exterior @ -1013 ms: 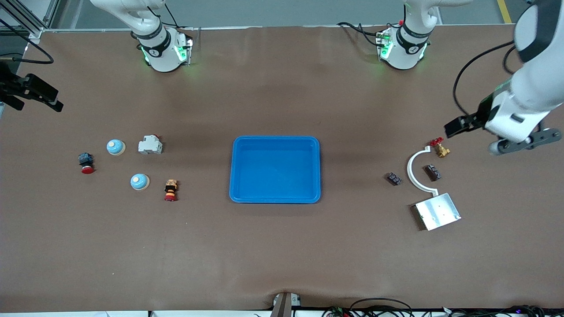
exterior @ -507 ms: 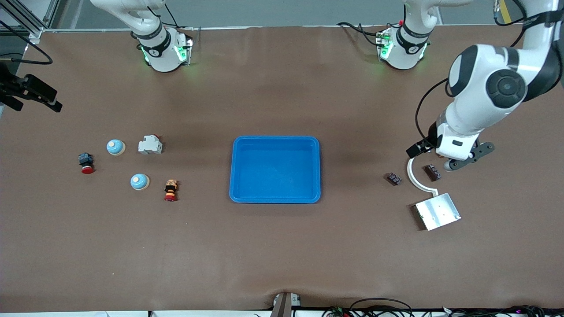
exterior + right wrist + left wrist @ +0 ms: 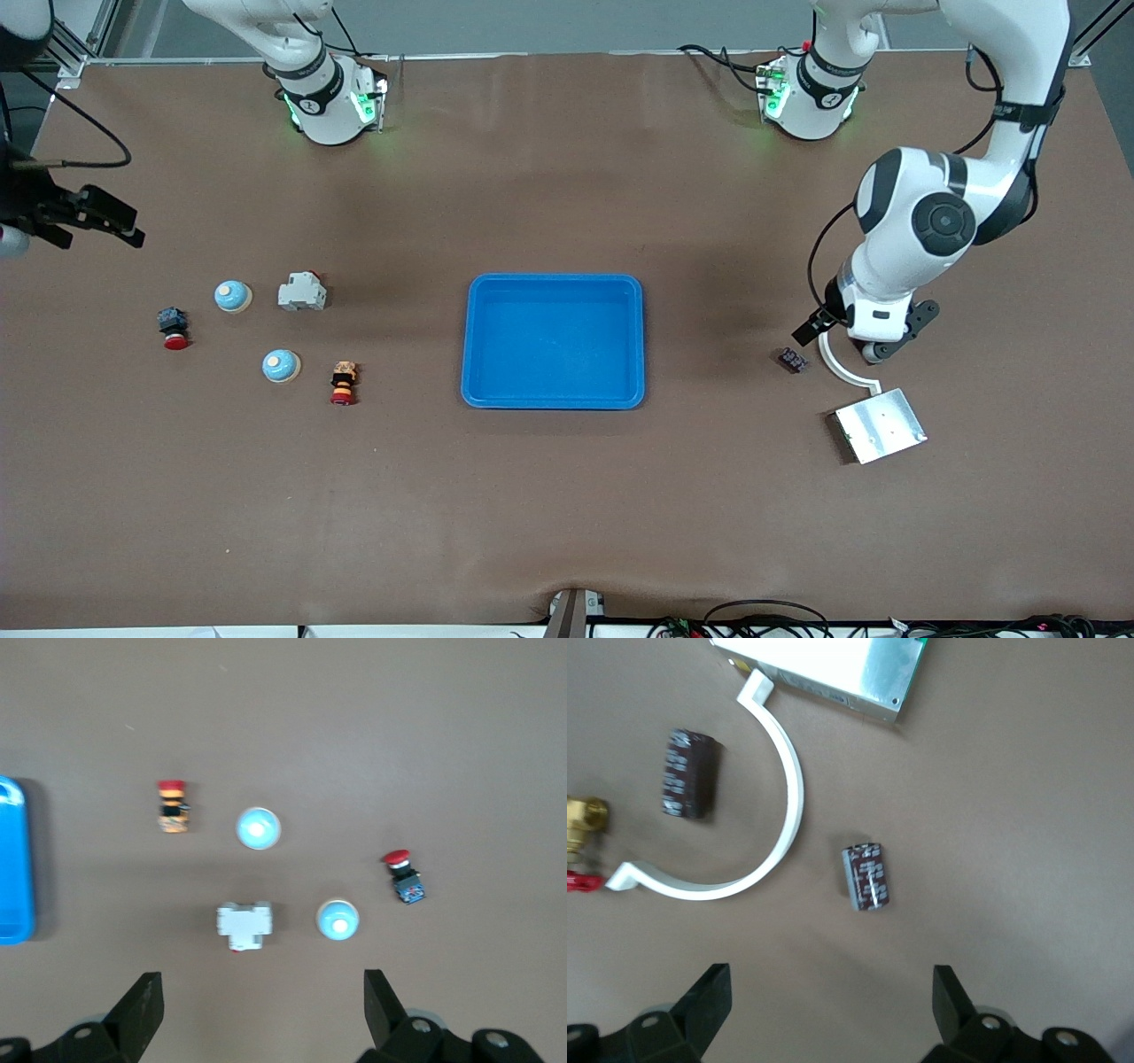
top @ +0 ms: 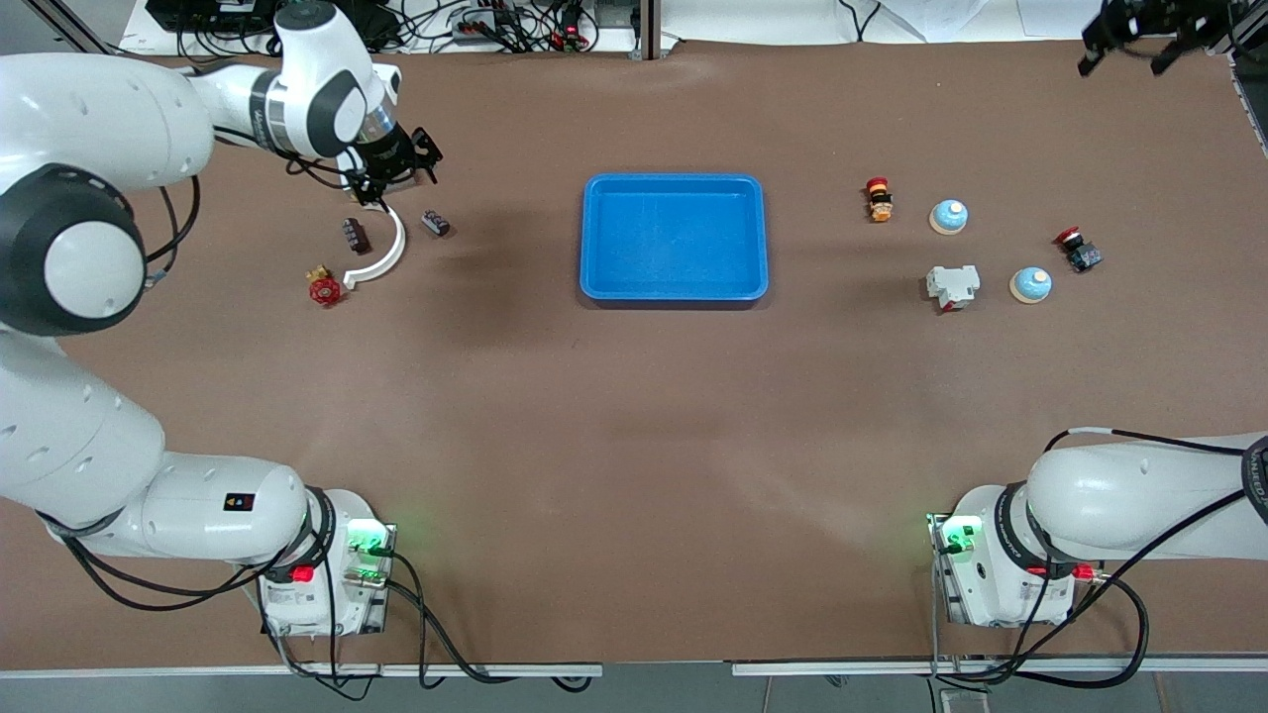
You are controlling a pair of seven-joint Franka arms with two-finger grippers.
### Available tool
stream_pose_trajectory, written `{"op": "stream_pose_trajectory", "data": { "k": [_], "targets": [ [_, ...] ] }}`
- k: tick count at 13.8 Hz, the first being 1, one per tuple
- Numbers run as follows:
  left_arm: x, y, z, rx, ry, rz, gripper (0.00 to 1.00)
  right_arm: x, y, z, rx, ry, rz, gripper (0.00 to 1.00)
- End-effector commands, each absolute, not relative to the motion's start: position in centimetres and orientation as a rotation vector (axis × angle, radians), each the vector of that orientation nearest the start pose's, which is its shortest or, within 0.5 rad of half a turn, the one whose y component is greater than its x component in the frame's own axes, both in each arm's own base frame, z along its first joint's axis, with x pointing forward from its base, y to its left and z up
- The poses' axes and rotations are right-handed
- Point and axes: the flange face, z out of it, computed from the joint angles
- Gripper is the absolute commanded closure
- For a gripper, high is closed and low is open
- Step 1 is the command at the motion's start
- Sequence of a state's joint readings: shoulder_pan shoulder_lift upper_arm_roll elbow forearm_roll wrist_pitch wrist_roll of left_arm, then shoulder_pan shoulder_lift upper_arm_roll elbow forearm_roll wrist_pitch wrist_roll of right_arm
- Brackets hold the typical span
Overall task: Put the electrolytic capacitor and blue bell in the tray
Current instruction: 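Reach the left gripper to a capacitor while the right gripper reaches a bell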
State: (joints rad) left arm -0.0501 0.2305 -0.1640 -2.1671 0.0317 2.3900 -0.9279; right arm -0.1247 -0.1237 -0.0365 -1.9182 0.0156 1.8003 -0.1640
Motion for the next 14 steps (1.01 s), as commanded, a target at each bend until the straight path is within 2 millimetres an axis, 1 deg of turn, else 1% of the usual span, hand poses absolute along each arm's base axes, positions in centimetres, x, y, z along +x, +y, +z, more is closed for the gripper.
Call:
{"op": "stream_pose_trajectory", "data": {
  "k": [1,2,3,4,5,6,7,8,9,11,12,13,14],
  "targets": [
    [55.2,-12.3,26.0,-2.929,-1.193,0.009,0.0,48.9,-10.4,49.7,-3.133,-0.008,-0.03,0.0],
    [55.4,-12.6,24.9,-2.924,-1.239,-0.004,0.0,48.5,-10.7,47.7,-3.135,-0.001,-0.039,0.0],
    [55.3,-13.3,23.8,-2.919,-1.264,-0.009,0.0,48.0,-11.4,45.7,-3.135,0.013,-0.047,0.0],
    [55.3,-13.6,22.6,-2.919,-1.276,-0.009,0.02,47.6,-11.8,43.9,-3.138,0.016,-0.065,0.0],
    [55.3,-13.5,21.6,-2.92,-1.287,-0.013,0.03,47.2,-12.3,42.3,-3.138,0.033,-0.07,0.0],
    [55.4,-13.3,20.8,-2.92,-1.293,-0.01,0.08,47.0,-12.5,41.0,-3.139,0.044,-0.085,0.0],
    [55.4,-13.1,20.1,-2.919,-1.299,-0.009,0.12,46.9,-12.7,38.9,-3.138,0.053,-0.073,0.0],
    [55.4,-13.1,19.7,-2.922,-1.303,-0.013,0.14,46.8,-13.3,37.1,-3.141,0.068,-0.084,0.0],
    [55.5,-13.0,19.2,-2.923,-1.315,-0.021,0.16,46.8,-13.4,35.0,-3.146,0.055,-0.1,0.0],
    [55.5,-12.4,18.1,-2.915,-1.321,-0.016,0.18,46.7,-14.3,31.4,-3.154,0.039,-0.126,0.0],
    [55.6,-12.0,17.9,-2.91,-1.312,-0.025,0.24,46.8,-14.8,29.6,-3.153,0.033,-0.105,0.0],
    [55.8,-11.7,17.9,-2.908,-1.317,-0.036,0.36,46.7,-15.4,28.1,-3.158,0.036,-0.11,0.0],
    [55.8,-11.7,18.0,-2.909,-1.32,-0.04,0.5,46.3,-15.3,26.1,-3.159,0.026,-0.105,0.0]
  ]
}}
